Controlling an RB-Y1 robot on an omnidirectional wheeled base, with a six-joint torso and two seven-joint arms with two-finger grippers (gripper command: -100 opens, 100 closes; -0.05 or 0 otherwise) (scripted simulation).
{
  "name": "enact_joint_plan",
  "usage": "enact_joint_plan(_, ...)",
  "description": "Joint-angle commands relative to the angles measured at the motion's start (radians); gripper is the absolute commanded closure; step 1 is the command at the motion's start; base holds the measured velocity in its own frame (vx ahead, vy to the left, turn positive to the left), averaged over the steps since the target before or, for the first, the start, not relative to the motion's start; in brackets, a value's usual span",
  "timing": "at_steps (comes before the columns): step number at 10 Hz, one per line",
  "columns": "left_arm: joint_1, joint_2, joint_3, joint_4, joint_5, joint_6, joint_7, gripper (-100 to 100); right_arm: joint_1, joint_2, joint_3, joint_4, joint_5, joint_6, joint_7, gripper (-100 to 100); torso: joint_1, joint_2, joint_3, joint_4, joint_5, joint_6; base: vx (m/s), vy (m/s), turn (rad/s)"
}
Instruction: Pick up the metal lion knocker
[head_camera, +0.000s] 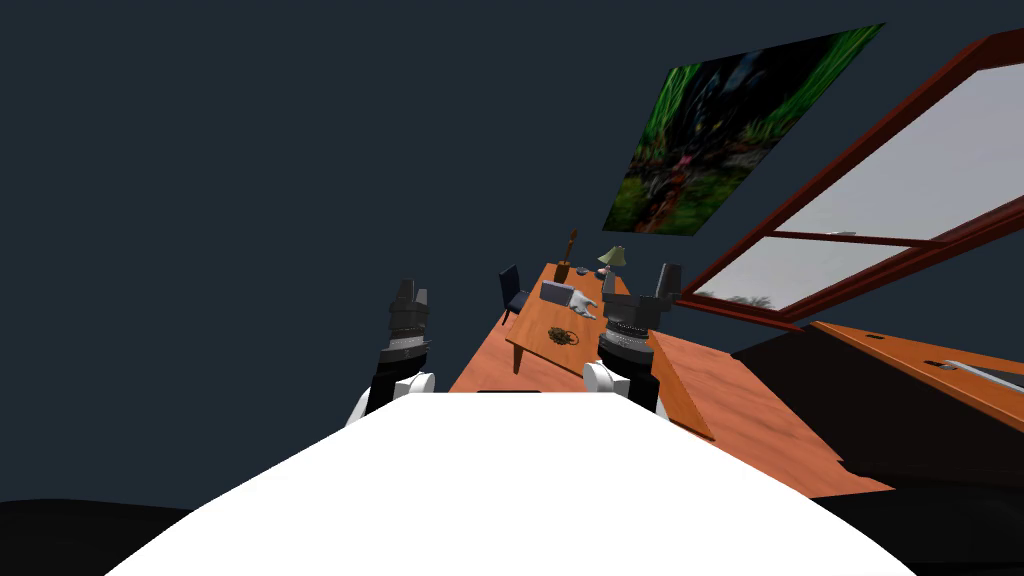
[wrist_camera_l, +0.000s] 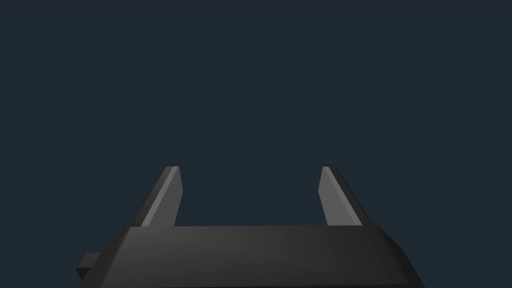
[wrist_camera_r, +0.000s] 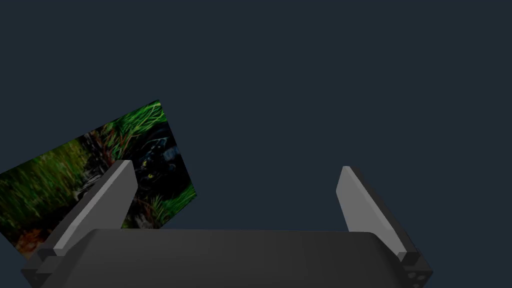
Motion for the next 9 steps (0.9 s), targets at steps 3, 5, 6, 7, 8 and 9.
enact_joint_plan(3, 0.000, 0.000, 0.000, 0.000, 0.000, 0.000, 0.000, 0, 0.008, -0.098, 0.003, 0.055, 0.032, 0.010, 0.013, -100, 0.000, 0.001, 0.000, 0.000, 0.000, 0.000, -0.014, 0.011, 0.009)
enact_joint_plan(5, 0.000, 0.000, 0.000, 0.000, 0.000, 0.000, 0.000, 0, 0.012, -0.133, 0.004, 0.082, 0.047, 0.015, 0.019, -100, 0.001, 0.002, 0.001, 0.000, 0.000, 0.000, -0.022, 0.017, 0.008)
enact_joint_plan(6, 0.000, 0.000, 0.000, 0.000, 0.000, 0.000, 0.000, 0, 0.017, -0.170, 0.006, 0.112, 0.065, 0.020, 0.026, -100, 0.001, 0.001, 0.001, 0.000, 0.000, 0.000, -0.019, 0.015, 0.011)
enact_joint_plan(7, 0.000, 0.000, 0.000, 0.000, 0.000, 0.000, 0.000, 0, 0.022, -0.201, 0.008, 0.146, 0.085, 0.026, 0.034, -100, 0.001, 0.001, 0.001, 0.000, 0.000, 0.000, -0.029, 0.020, 0.023)
enact_joint_plan(8, 0.000, 0.000, 0.000, 0.000, 0.000, 0.000, 0.000, 0, 0.028, -0.232, 0.010, 0.182, 0.107, 0.033, 0.043, -100, 0.001, 0.002, 0.001, 0.000, 0.000, 0.000, -0.034, 0.025, 0.032)
enact_joint_plan(9, 0.000, 0.000, 0.000, 0.000, 0.000, 0.000, 0.000, 0, 0.028, -0.248, 0.010, 0.184, 0.107, 0.033, 0.043, -100, 0.001, 0.002, 0.001, 0.000, 0.000, 0.000, -0.022, 0.022, 0.005)
